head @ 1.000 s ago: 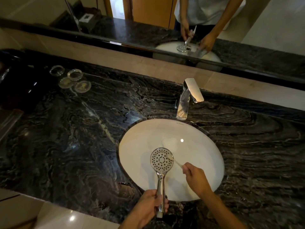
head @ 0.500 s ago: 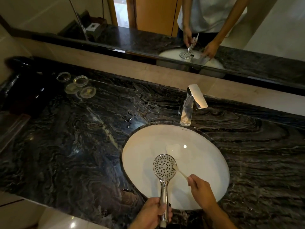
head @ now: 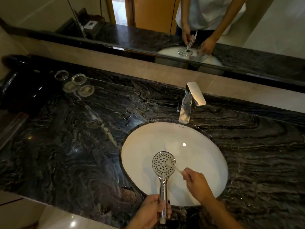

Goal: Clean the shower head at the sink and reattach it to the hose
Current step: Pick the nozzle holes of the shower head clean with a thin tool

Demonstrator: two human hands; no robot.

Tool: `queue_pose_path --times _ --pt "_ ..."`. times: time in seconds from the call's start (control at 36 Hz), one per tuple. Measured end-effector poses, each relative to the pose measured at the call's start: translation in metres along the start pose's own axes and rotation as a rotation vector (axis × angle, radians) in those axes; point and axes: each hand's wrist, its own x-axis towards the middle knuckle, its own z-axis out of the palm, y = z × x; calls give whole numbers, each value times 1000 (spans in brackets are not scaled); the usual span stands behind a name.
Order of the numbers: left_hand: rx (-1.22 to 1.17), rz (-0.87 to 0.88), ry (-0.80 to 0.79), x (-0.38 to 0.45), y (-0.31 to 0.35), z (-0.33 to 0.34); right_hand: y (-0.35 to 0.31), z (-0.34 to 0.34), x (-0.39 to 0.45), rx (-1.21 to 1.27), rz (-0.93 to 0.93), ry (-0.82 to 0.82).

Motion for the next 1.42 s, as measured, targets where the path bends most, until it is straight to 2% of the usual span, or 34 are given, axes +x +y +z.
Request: queue_pose_path --times 0.06,0.11,0.28,0.33,0.53,0.58,0.72,0.94,1.0,1.17,1.31,1.42 --pt "-8 -2 0 0 1 0 1 9 -5 -68 -45 -71" --pt "-8 6 -12 -2 3 3 3 12 -6 -86 -56 -75" --pt "29 -7 -13 -4 6 5 -14 -10 10 69 31 155" --pt "44 -10 -14 -4 5 4 -18 -16 14 47 17 184" --pt "-8 -40 18 -3 7 6 -16 2 2 -166 -85 -81" --pt "-4 -42 14 -3 9 7 -18 -2 3 -165 -66 -69" --pt "-10 -30 13 -5 8 5 -33 -25 17 -118 0 100" --pt "-20 -15 7 -4 9 9 -35 -11 8 -258 -61 -102" --pt "-25 -21 1 -3 11 8 -36 -13 11 -270 -63 -93" --pt "5 -8 -7 -2 10 7 -51 -31 21 -284 -14 69" --pt "-7 8 -26 -3 8 6 -57 -14 5 -384 -92 -76" --pt "-19 1 -30 -3 9 6 -58 -10 0 -332 -36 -64"
